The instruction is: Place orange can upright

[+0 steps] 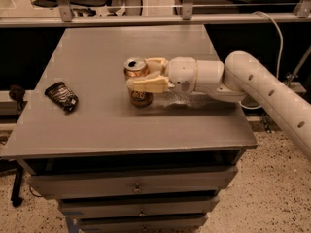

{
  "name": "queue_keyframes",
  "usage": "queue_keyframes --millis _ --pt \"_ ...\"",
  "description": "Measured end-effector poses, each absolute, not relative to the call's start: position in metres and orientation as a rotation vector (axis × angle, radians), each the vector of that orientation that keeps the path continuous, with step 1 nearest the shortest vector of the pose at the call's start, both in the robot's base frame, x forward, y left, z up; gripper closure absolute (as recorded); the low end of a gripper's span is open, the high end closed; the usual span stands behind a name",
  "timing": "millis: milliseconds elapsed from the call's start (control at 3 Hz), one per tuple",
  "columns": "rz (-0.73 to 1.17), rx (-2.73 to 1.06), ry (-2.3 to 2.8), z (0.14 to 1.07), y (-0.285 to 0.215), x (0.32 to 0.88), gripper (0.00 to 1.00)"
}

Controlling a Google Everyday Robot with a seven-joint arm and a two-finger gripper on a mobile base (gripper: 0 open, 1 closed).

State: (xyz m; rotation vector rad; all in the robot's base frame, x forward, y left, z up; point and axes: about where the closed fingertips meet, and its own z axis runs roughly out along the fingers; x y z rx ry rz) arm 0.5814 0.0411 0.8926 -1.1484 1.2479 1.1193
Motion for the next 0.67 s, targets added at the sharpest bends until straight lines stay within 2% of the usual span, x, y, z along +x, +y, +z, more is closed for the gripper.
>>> queue_keyframes --millis 667 --pt "1.118 -1.149 1.255 0.8931 0.0387 0.5814 0.38"
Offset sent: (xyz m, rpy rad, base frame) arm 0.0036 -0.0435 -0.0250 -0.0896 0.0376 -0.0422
